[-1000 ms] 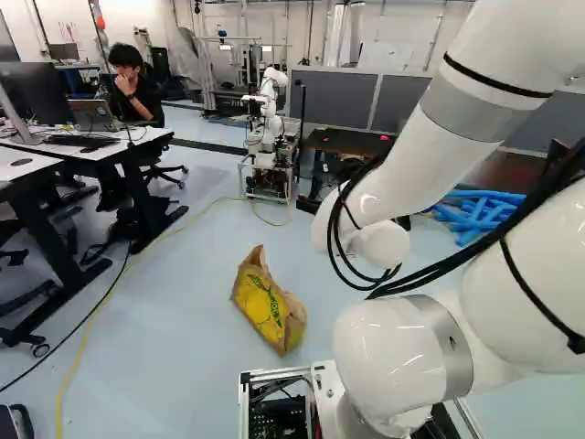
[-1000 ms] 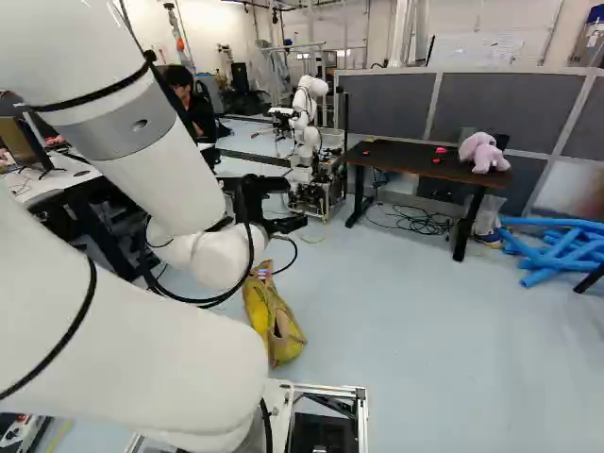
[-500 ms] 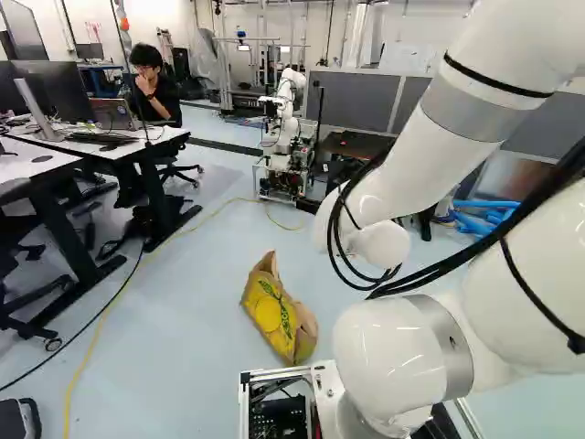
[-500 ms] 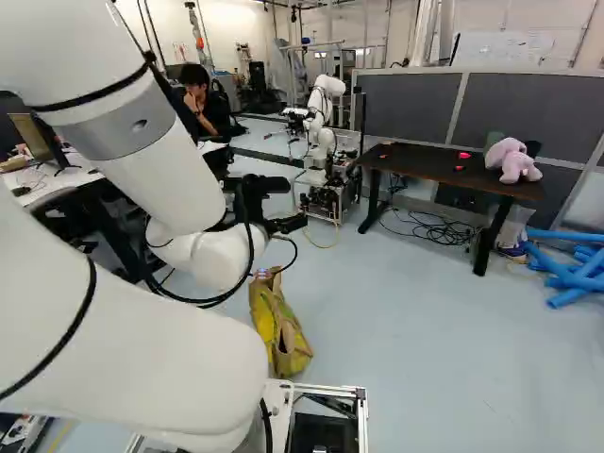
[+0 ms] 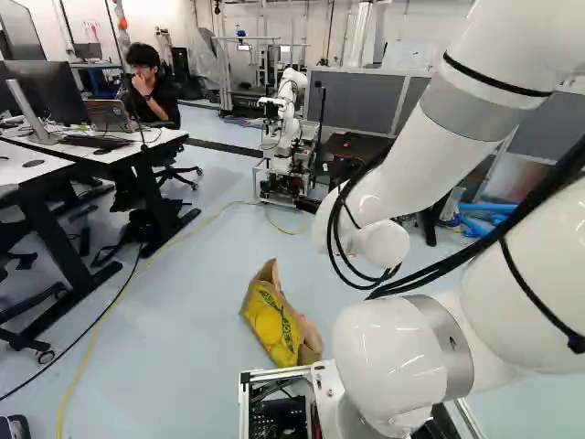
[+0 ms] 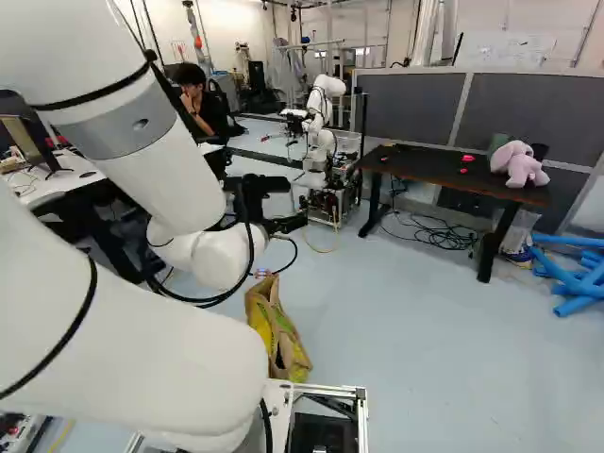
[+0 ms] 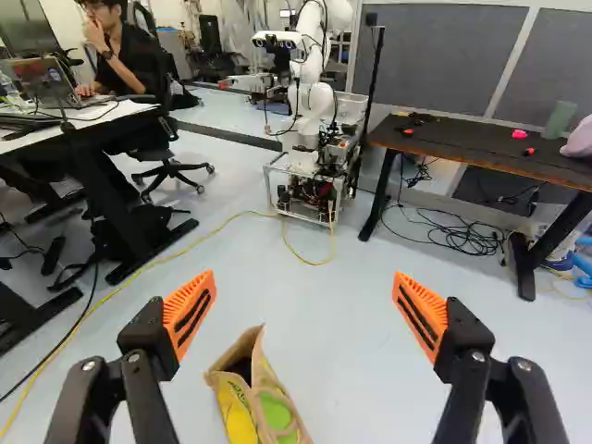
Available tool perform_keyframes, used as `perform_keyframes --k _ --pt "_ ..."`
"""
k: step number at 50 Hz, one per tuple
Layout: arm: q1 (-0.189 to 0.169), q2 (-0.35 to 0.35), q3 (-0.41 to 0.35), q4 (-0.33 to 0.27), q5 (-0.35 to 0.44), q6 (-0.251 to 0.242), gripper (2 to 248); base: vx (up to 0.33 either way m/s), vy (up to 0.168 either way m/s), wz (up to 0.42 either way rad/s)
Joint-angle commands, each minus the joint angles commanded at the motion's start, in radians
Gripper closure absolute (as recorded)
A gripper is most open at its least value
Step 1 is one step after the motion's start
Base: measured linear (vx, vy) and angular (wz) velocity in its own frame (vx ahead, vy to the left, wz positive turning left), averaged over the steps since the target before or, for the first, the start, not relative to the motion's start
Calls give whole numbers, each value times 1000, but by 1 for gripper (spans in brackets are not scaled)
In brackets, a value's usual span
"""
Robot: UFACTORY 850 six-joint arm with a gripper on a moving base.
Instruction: Pick up the bag on the ground and place it on the table
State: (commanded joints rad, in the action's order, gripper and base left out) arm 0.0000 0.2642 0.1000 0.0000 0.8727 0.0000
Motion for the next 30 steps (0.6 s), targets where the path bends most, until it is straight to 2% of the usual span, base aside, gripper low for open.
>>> perform_keyframes --k 30 --pt "6 -106 94 -51 -27 0 3 2 0 1"
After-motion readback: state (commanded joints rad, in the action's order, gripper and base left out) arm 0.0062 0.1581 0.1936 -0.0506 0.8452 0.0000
